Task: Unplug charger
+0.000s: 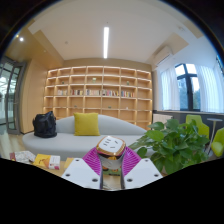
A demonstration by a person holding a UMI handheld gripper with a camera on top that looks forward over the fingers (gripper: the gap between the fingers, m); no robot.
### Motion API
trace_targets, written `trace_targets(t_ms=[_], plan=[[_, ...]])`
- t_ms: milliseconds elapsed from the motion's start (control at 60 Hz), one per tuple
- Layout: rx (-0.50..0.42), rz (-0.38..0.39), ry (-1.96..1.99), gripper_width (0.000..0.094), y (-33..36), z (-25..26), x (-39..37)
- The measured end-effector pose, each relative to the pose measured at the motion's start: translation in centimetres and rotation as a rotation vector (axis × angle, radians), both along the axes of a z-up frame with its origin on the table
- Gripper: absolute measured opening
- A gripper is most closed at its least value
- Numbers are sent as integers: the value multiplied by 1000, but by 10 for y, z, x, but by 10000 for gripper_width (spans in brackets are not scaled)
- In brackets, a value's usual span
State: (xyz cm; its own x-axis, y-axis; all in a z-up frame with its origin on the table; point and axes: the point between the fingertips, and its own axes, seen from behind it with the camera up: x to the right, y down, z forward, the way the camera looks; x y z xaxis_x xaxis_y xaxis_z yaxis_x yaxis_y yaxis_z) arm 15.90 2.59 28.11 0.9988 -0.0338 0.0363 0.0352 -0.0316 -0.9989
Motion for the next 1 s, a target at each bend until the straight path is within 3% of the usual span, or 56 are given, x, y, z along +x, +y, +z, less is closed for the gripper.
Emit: trace_targets(t_ms=[83, 283, 450, 617, 850, 1000], plan=[[-55, -21, -28, 225, 1, -23, 29], [-421, -61, -1, 279, -10, -202, 79], [-535, -56, 68, 367, -19, -256, 86], [-577, -65, 131, 450, -17, -276, 90], [-496, -120, 64, 775, -34, -227, 108], [-461, -116, 19, 837, -77, -186, 106]])
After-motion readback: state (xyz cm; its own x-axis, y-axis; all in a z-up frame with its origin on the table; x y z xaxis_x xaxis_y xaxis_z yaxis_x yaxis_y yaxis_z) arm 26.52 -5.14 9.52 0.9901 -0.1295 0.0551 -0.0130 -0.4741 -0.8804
